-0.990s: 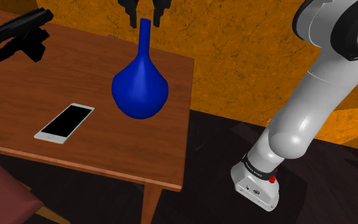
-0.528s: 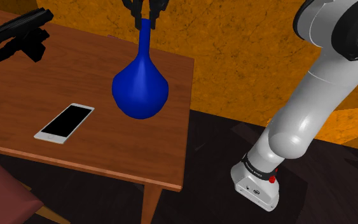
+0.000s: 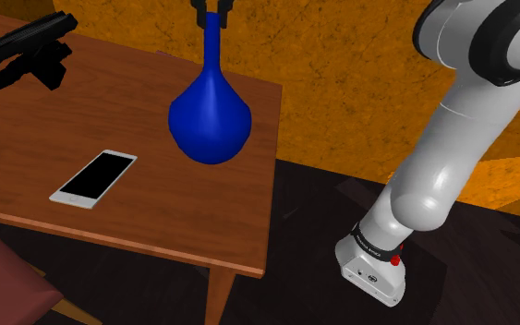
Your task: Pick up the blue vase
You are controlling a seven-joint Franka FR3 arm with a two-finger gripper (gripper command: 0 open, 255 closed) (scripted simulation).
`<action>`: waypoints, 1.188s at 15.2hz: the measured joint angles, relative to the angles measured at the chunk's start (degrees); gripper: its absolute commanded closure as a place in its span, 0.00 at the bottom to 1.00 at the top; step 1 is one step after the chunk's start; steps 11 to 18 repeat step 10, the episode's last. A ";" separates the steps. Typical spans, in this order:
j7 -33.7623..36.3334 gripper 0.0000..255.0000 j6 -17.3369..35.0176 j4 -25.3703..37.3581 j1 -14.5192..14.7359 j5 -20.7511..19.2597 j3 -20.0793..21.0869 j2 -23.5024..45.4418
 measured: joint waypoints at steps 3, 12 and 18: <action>0.49 1.00 -3.69 5.97 1.37 -1.93 0.55 2.80; 1.61 1.00 -16.44 28.63 10.52 -11.01 1.26 14.04; 1.61 1.00 -16.44 28.63 10.52 -11.01 1.26 14.04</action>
